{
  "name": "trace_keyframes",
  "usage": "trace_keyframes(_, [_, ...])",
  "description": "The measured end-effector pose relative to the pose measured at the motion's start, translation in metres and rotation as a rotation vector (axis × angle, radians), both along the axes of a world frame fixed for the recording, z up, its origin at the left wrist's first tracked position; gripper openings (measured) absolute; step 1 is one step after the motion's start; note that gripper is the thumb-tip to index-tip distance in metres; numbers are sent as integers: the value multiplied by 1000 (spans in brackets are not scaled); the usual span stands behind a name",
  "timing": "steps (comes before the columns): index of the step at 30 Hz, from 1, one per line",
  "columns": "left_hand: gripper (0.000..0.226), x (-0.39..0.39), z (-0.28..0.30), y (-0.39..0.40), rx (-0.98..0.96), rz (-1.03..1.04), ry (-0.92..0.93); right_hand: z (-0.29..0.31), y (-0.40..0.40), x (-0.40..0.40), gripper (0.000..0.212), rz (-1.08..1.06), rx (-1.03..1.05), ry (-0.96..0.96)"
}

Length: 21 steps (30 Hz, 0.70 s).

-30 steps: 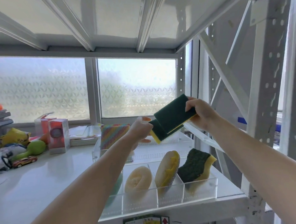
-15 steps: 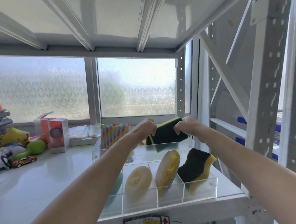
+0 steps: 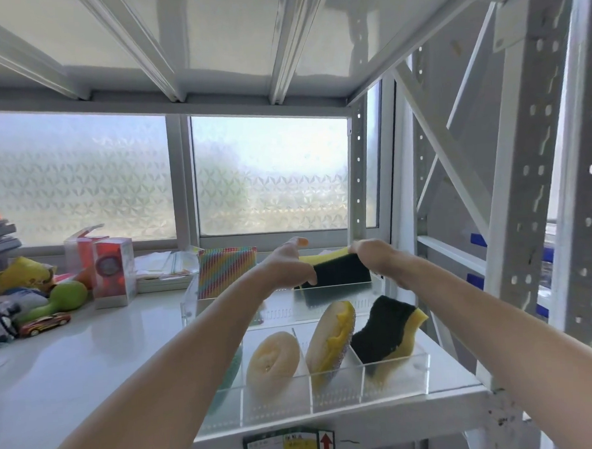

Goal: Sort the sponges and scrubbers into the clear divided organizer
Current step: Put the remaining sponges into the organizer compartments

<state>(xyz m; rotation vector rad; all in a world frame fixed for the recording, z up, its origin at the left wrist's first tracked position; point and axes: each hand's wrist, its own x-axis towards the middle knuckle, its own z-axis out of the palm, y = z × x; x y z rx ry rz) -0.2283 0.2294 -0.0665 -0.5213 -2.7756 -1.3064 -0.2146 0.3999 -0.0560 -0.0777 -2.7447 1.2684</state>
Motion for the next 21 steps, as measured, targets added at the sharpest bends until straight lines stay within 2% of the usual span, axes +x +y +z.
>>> trace_keyframes(5, [77, 1, -2, 2, -46, 7, 40, -4, -1, -8, 24, -119, 34, 46])
trace_keyframes(8, [78, 1, -1, 3, -70, 2, 43, -4, -4, -8, 35, -121, 80, 7])
trace_keyframes(10, [77, 2, -2, 4, -100, -12, 44, -1, -4, -3, 42, -44, 76, -11])
trace_keyframes(11, [76, 2, -2, 4, -110, -22, 42, 0, -2, -1, 40, 5, 47, -1])
trace_keyframes(13, [72, 3, -2, 2, -112, -34, 38, 0, 2, 1, 19, 54, 40, 0])
trace_keyframes(16, [63, 2, -2, 1, -129, -27, 57, 0, 3, 2, 14, 50, 131, -3])
trace_keyframes(19, [59, 3, -2, 3, -176, -34, 49, -6, 10, -5, 57, 51, 146, -23])
trace_keyframes(21, [57, 3, -1, 3, -175, -37, 36, -7, 15, -5, 63, 62, 140, -11])
